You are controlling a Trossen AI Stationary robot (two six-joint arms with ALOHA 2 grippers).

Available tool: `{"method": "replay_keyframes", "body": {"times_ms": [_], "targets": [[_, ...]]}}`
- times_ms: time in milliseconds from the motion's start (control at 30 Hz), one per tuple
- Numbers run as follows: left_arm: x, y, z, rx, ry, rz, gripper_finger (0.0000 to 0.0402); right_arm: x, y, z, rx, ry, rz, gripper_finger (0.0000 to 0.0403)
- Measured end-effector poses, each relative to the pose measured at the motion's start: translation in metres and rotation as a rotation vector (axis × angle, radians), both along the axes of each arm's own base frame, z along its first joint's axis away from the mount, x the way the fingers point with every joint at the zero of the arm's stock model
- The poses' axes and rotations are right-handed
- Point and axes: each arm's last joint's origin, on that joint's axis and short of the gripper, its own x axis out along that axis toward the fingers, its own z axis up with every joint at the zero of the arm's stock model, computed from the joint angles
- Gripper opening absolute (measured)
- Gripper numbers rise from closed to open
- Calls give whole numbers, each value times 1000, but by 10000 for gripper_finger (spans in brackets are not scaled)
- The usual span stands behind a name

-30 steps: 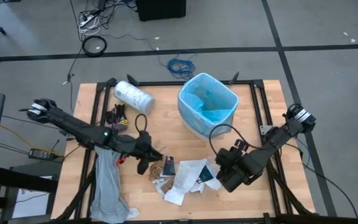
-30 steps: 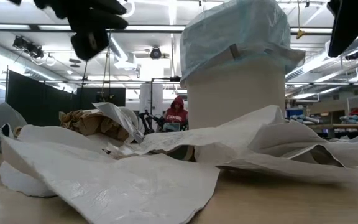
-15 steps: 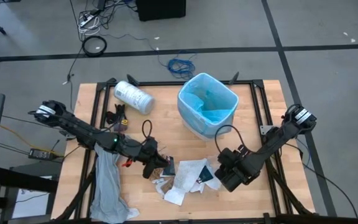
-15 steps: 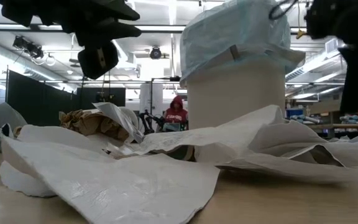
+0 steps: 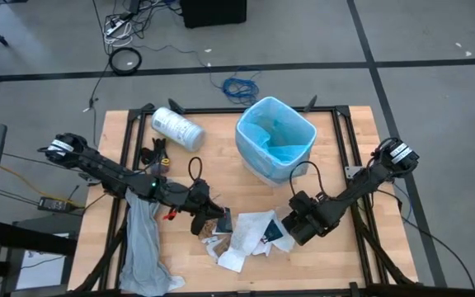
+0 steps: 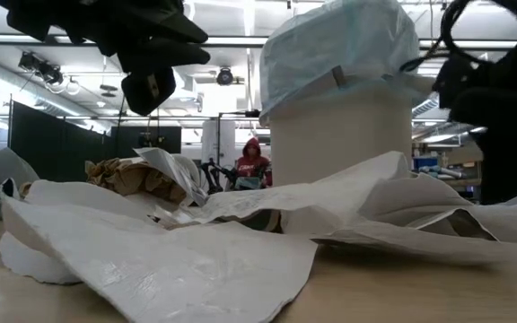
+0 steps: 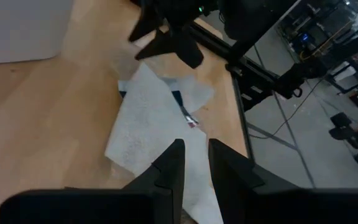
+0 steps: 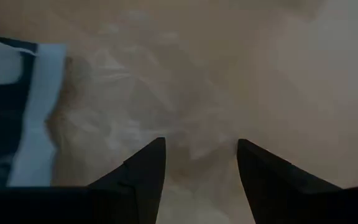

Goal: Place trash/remove bag and relplace
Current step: Put the transparent plastic into the trash bin

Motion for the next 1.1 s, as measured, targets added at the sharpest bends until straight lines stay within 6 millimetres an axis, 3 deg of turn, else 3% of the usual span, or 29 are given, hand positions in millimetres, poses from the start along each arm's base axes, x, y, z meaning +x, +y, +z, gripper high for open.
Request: {"method": "replay_keyframes", "body": {"times_ms": [167,333,533,700,867,1000,1100], "targets": [[-2,4,-7,-11,78,47,80,0,-6,-14,92,-42,-15,141],[-4,7,-12,-3,128,128,64,-3,-8,-12,98,-24,-26,21],[-16,12,8,51,76,119,19,-6,-9,-2,148,-38,-24,2],[-50,24,40,143,25,116,4,-9,-11,15,156,-108,-19,0],[-94,44,61,254,11,238,12,-13,-14,51,97,-301,-6,0],[-117,54,66,299,-27,301,13,-16,-14,102,-26,-503,94,0],[-124,56,57,295,-68,316,14,-19,-18,148,-120,-639,155,0]]}}
